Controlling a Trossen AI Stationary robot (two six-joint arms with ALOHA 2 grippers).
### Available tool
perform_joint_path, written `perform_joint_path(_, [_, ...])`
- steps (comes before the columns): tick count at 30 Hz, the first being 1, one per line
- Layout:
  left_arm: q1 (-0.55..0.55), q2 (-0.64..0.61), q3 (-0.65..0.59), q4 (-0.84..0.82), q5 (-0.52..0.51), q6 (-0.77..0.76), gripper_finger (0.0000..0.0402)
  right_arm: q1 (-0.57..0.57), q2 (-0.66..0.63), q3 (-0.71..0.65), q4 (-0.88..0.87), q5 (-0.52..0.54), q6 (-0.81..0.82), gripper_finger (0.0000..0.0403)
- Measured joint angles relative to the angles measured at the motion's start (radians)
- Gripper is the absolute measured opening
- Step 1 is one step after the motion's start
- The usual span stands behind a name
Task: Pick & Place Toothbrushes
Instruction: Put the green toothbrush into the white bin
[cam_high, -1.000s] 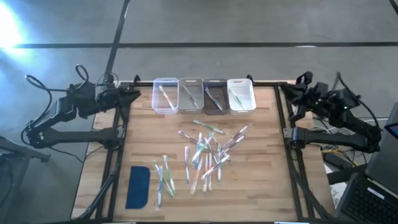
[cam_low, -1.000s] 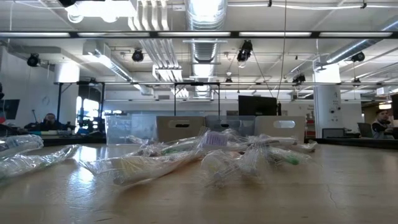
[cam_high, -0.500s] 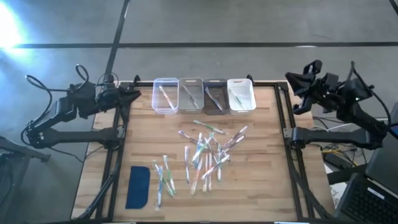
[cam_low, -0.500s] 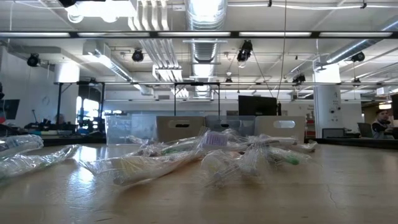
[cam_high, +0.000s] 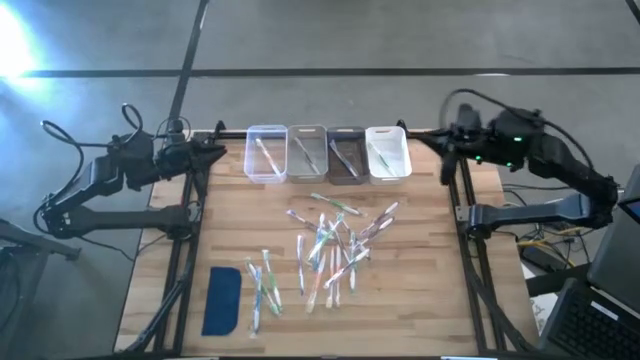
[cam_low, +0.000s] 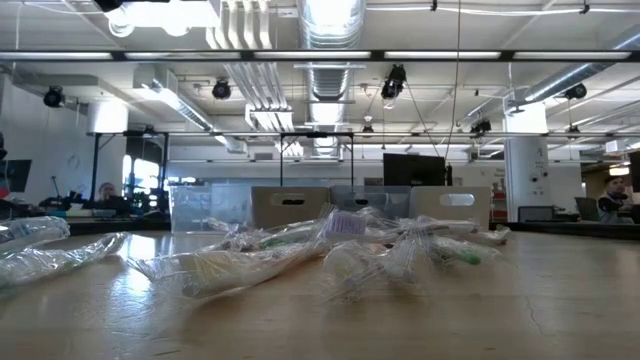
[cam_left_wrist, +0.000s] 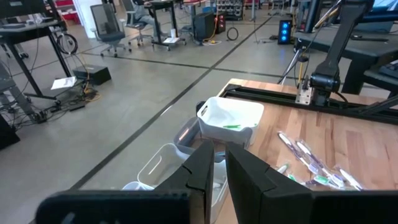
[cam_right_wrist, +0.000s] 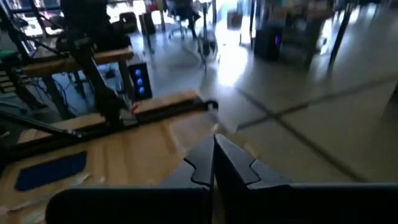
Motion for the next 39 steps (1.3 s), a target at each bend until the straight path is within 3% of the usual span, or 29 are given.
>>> perform_joint_path(5, [0.0, 0.0, 0.0, 0.0, 0.0, 0.0, 0.0046, 0.001, 0.073, 0.052, -0.078, -0.004, 0.138, 0.0008])
perform_joint_path(12, [0.0, 0.0, 0.0, 0.0, 0.0, 0.0, 0.0046, 0.005, 0.179, 0.105, -0.077, -0.005, 0.128, 0.0008])
perform_joint_path(22, [0.0, 0.0, 0.0, 0.0, 0.0, 0.0, 0.0046, 0.145, 0.37, 0.183, -0.072, -0.012, 0.157, 0.0008])
perform_joint_path(27, [0.0, 0.0, 0.0, 0.0, 0.0, 0.0, 0.0046, 0.214, 0.458, 0.236, -0.073, -0.001, 0.275, 0.0008])
perform_joint_path(39, [0.0, 0.0, 0.0, 0.0, 0.0, 0.0, 0.0046, 0.417, 0.606, 0.309, -0.074, 0.178, 0.504, 0.0008])
